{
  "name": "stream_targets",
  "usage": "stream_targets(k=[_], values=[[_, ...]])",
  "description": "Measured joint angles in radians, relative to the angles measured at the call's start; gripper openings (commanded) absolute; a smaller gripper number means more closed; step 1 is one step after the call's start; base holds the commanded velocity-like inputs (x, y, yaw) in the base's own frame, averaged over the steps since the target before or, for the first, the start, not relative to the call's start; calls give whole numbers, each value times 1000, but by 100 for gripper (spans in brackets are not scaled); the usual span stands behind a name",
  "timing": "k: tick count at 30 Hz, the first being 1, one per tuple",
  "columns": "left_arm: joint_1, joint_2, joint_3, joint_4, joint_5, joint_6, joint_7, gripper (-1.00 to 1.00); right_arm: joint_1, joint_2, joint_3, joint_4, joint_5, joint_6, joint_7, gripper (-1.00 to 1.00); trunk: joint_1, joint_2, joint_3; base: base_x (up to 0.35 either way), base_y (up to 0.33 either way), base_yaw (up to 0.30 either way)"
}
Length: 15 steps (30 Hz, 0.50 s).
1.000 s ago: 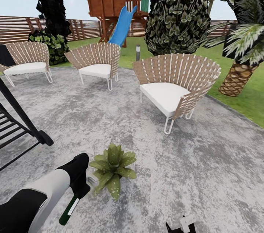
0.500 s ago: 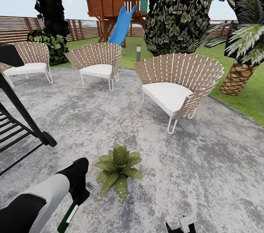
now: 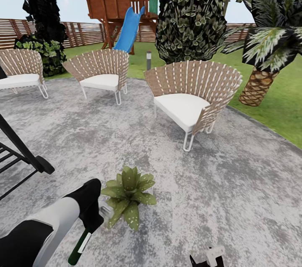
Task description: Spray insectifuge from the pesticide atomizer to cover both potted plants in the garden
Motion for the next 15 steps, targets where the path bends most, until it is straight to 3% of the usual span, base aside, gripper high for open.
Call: stream_targets(k=[3,11,15], values=[[9,7,0,1,-1,-2,-13,-100,0,0,0,0,0,0,0,100,0,0,0,0,0,-171],[17,59,0,9,-1,-33,-20,-100,0,0,0,0,0,0,0,100,0,0,0,0,0,-17],[17,93,1,9,50,-35,-22,-100,-1,0,0,0,0,0,0,100,0,0,0,0,0,0]])
